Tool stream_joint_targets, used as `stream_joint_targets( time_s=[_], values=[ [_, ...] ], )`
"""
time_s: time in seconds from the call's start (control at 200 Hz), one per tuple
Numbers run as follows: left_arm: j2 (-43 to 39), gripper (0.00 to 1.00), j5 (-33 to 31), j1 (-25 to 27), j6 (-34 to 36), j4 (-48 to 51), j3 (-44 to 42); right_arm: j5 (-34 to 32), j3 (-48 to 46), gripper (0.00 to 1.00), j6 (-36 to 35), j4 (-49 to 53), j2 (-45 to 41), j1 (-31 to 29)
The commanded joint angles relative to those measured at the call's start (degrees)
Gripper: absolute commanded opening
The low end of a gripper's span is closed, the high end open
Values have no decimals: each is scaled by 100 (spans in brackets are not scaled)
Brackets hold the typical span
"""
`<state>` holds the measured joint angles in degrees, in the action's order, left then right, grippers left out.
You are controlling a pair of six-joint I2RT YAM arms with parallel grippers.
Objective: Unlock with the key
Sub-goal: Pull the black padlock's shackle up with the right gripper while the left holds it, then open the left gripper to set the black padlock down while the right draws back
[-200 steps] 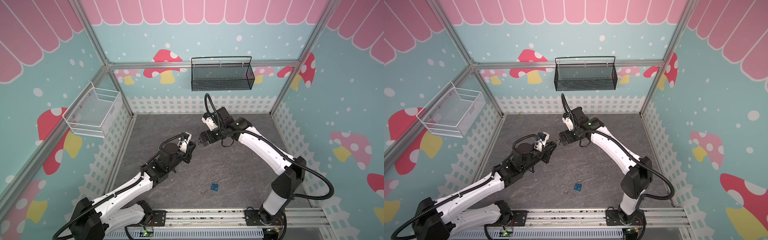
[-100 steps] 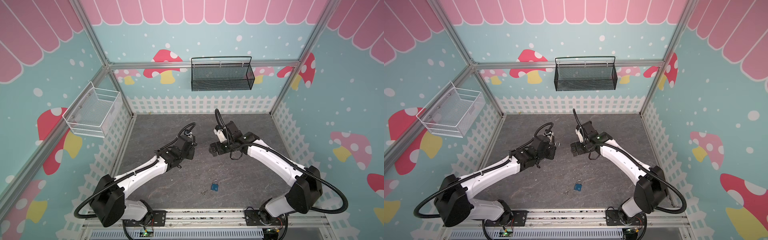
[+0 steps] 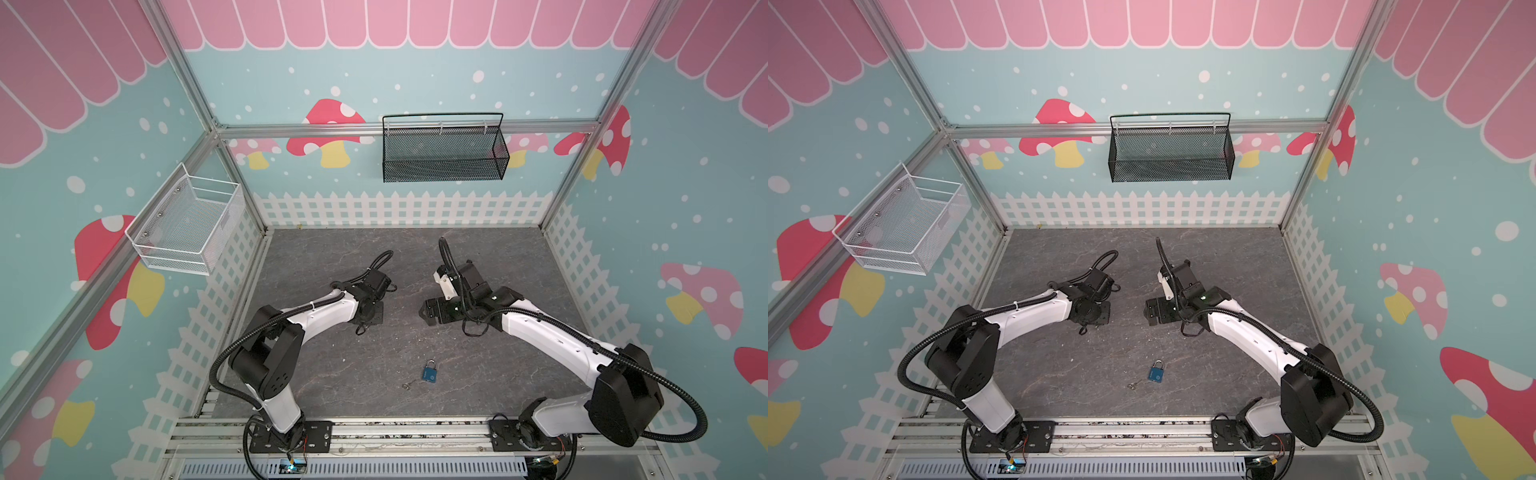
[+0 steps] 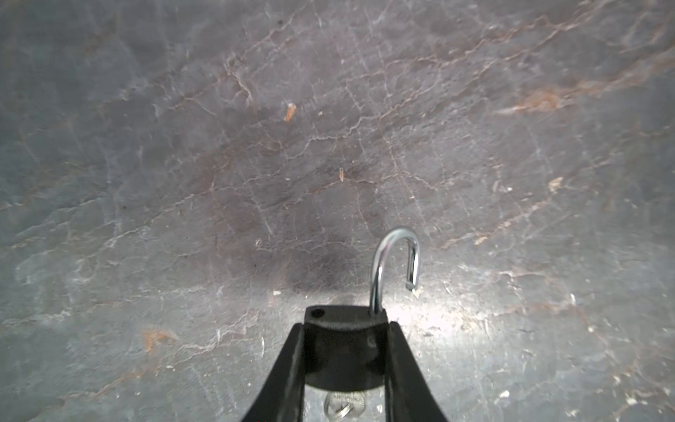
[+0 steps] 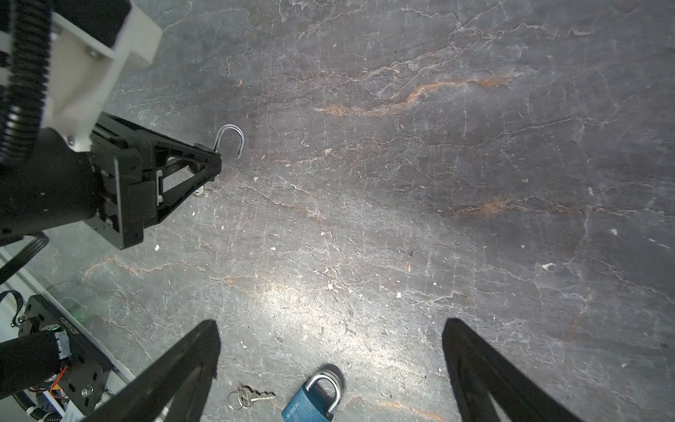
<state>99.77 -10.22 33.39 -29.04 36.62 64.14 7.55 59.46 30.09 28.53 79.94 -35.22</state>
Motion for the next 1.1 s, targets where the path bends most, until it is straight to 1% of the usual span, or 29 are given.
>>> stream_joint_targets(
  time_s=[0.0, 0.27, 0.37, 0.46, 0.725, 0.815, 0.855, 0.991, 1.096],
  values=[
    [142, 0, 22, -40, -233, 251, 212, 10, -57, 98, 102, -206, -111, 33],
    [303, 0, -89, -81, -364, 329, 158, -11, -207, 98, 98, -427, -189, 28],
    [349, 9, -86, -87, -370, 323, 108, -42, -224, 98, 75, -448, -209, 30],
    [377, 15, -51, -96, -389, 327, 80, -41, -216, 98, 41, -449, -217, 33],
    [377, 24, -77, -133, -445, 278, -26, -24, -172, 98, 21, -477, -217, 24],
    [353, 30, -106, -143, -514, 238, -80, -21, -163, 98, 40, -496, -247, 19],
    [337, 32, -79, -146, -515, 206, -99, -18, -148, 98, 23, -487, -252, 20],
    [235, 46, -53, -154, -502, 174, -120, 67, -74, 98, -1, -472, -252, 25],
    [27, 57, -58, -180, -514, 162, -172, 341, 65, 97, -74, -368, -171, 18]
  ],
)
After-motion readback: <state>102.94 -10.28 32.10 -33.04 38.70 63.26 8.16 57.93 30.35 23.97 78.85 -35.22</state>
